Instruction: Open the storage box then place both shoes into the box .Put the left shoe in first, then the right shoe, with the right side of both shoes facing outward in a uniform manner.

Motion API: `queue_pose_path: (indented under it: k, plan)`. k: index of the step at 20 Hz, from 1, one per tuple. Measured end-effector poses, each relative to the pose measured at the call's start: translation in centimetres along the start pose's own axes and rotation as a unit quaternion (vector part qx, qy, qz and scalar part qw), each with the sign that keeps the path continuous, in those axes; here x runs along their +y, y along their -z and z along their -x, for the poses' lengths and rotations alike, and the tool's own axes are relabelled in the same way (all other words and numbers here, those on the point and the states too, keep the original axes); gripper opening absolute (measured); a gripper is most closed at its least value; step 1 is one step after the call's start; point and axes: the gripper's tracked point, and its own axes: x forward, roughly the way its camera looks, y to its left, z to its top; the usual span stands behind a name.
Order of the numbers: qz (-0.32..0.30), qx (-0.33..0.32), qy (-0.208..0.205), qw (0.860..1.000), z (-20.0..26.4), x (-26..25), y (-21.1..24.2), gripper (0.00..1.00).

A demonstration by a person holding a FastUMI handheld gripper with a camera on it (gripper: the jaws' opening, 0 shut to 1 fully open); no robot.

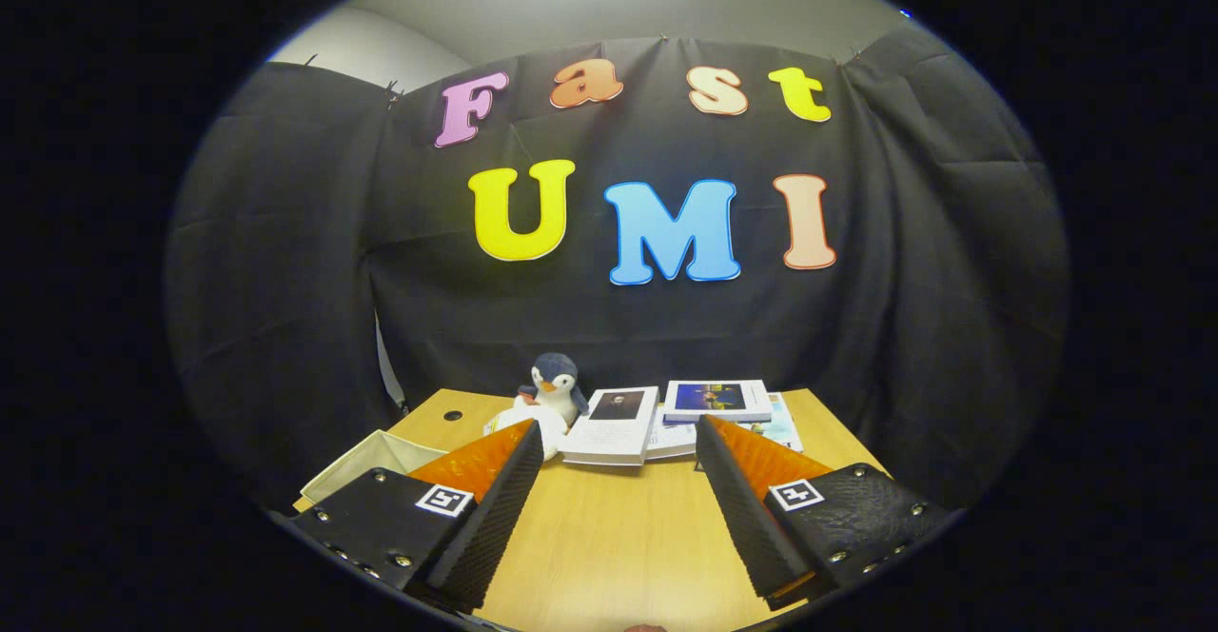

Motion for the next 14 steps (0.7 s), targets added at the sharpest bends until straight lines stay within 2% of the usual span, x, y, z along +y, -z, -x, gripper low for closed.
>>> queue_pose_path:
  k: [5, 14]
  plan:
    - [0.011, -0.027, 0.014, 0.999, 0.2, -2.5, -1.2, 0.98]
    - [0.002, -0.037, -0.002, 0.999, -0.4, -2.4, -0.9, 0.98]
